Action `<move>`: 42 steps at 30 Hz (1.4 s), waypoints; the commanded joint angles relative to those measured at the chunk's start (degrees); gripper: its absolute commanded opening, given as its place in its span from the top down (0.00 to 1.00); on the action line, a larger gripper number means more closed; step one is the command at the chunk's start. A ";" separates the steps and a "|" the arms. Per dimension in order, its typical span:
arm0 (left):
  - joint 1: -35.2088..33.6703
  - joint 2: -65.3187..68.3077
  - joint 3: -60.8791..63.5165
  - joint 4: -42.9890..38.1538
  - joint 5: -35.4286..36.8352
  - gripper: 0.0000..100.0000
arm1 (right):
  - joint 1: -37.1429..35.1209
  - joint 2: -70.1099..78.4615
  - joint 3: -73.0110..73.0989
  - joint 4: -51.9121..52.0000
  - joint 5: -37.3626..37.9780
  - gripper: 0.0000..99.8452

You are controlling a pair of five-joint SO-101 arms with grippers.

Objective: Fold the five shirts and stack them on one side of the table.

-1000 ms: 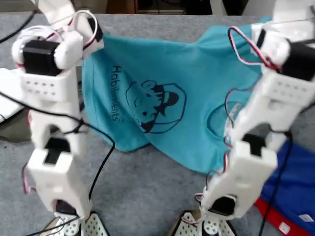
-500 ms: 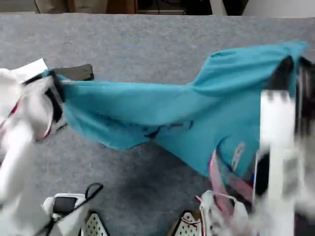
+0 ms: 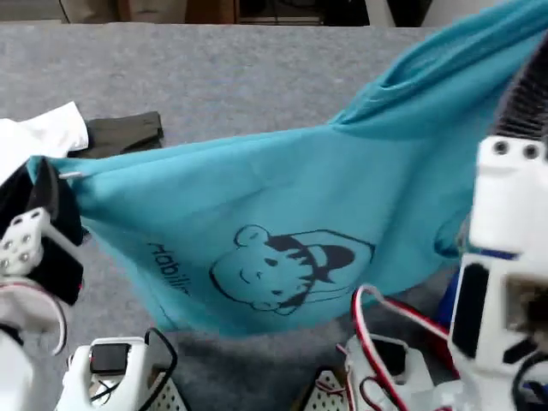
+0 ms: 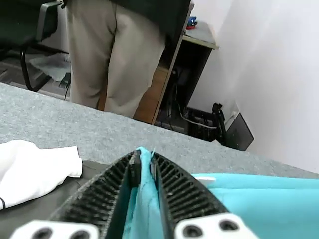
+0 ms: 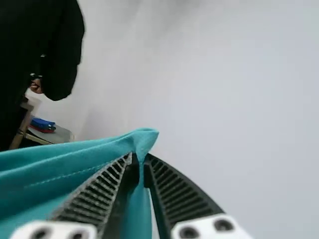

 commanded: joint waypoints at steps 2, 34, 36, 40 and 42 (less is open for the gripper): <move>-0.70 -3.56 2.46 -1.41 -0.70 0.98 | -6.55 -1.36 0.31 2.11 5.63 1.00; -0.70 -10.07 32.44 -11.43 -0.70 0.98 | -6.73 -10.07 34.33 -11.34 15.21 1.00; -0.70 -9.98 39.47 -18.64 -0.70 0.98 | -6.55 -10.07 42.33 -19.16 15.21 1.00; -0.70 -9.89 53.54 -37.89 -0.70 0.98 | -6.73 -10.07 57.63 -35.69 15.12 1.00; -0.70 -9.89 60.40 -50.46 -0.70 0.98 | -6.73 -9.80 64.31 -44.04 15.03 1.00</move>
